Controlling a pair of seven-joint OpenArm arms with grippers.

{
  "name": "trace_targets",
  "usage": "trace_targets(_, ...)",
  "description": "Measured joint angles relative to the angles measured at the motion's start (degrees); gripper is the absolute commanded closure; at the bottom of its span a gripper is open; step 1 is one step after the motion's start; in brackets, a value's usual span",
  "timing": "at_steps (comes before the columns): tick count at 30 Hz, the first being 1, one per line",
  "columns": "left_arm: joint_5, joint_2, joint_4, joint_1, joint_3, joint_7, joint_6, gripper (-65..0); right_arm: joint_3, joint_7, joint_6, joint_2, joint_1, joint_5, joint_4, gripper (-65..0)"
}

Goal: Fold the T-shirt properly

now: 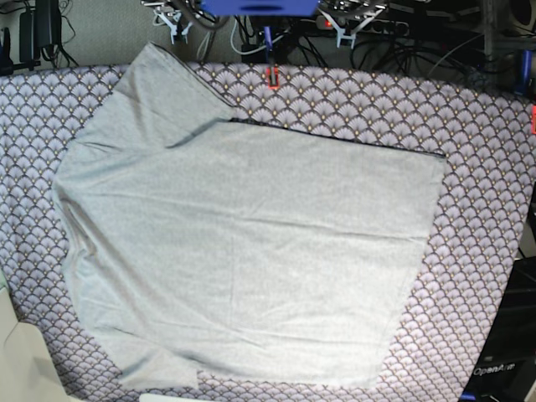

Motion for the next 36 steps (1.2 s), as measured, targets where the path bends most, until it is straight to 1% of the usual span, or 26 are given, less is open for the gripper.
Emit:
trace_targets(6,0.0,-0.3,0.0,0.0,0.0,0.0,-0.2,0.0,0.0,0.4,0.0,0.0,0.0,0.0,0.0,0.0)
trace_targets(8,0.0,-0.7,0.0,0.0,0.0,0.0,-0.1,0.0,0.0,3.0,0.0,0.0,-0.3,0.0,0.0,0.0)
trace_targets(10,0.0,-1.0,0.0,0.0,0.0,0.0,-0.1,0.0,0.0,4.0,0.0,0.1,-0.7,0.0,0.0,0.0)
trace_targets(25,0.0,-1.0,0.0,-0.3,0.0,0.0,-0.1,0.0,0.1,4.7,0.1,0.4,-1.5,0.2,-0.2,0.0)
trace_targets(28,0.0,-1.8,0.1,-0.3,0.2,0.0,-0.6,0.0,0.2,8.4,0.5,1.1,-2.3,0.2,-0.2,0.0)
trace_targets(31,0.0,-3.5,0.2,-0.5,0.2,-0.3,-0.2,0.0,0.2,12.5,0.5,1.9,-3.6,0.2,-0.1,0.0)
trace_targets(34,0.0,-4.9,0.2,-0.2,0.2,-6.2,-0.6,0.0,0.2,17.9,0.6,2.6,-5.5,0.2,-0.2,0.0)
trace_targets(35,0.0,-5.2,0.2,-0.2,0.2,-8.1,-1.6,0.0,0.2,20.3,0.6,2.7,-6.2,0.2,-0.2,0.0)
trace_targets(36,0.0,-5.9,0.0,-0.2,0.1,-9.8,-4.7,0.0,0.2,22.7,0.6,2.8,-6.9,0.2,-0.2,0.0)
